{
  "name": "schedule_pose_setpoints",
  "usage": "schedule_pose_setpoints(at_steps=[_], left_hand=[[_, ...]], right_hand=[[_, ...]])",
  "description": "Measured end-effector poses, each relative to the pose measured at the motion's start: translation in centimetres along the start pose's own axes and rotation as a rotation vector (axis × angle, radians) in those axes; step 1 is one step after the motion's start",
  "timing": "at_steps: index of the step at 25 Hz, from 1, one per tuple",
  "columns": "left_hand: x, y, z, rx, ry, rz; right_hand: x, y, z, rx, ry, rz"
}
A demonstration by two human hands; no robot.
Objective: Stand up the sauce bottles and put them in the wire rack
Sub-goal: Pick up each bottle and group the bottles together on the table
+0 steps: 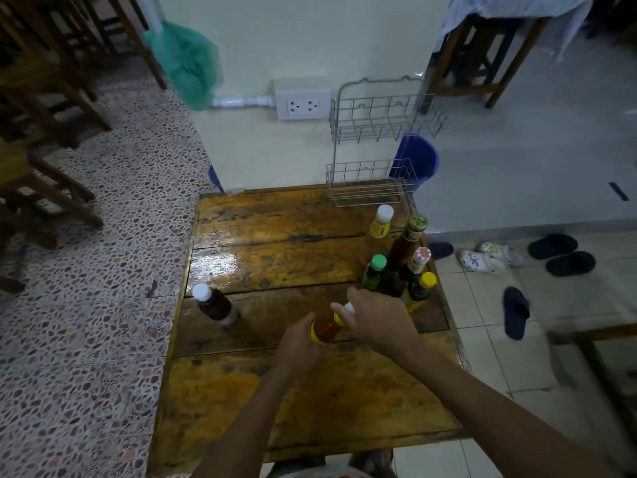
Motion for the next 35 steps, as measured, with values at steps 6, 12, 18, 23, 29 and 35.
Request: schedule_pose_setpoints(at_steps=[6,12,18,23,29,35], left_hand=[[-1.6,0.1,-3.6,-0.127,0.11,-0.021],[-2.1,1.9,-4.5,-0.153,0.114,-0.033],[-1.7,1.8,-5.8,0.061,0.059,-0.245],[-2.2,1.7,-6.1,0.236,0.005,-0.327],[-1.0,1.3,-4.5,0.112,0.011,-0.209],[-0.2,0.1,-4.0,-0.048,0.067,-0.126]], right_hand=[[-1.7,-1.4,-2.3,0.01,-0.066,-0.047],[-2.8,-2.3,-3.0,0.043,-0.077,-0.119],[-1.9,-1.8,-4.3,-0.101,-0.002,-0.053],[-1.9,-0.5,-4.5,-0.206,0.077,0.169],[-0.4,0.3,-5.2,0.298,0.263,0.259],[0.9,-3.1,-2.1,0.129,-0.205,0.042]])
Point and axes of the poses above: each hand's wrist, its own x-axis towards the middle knuckle, its own y-axis out of the palm, z = x × y, the point moved 8 cm from there along x, towards the middle knuckle, and after that the axes turned 7 degrees about x, right-handed, at the moved point
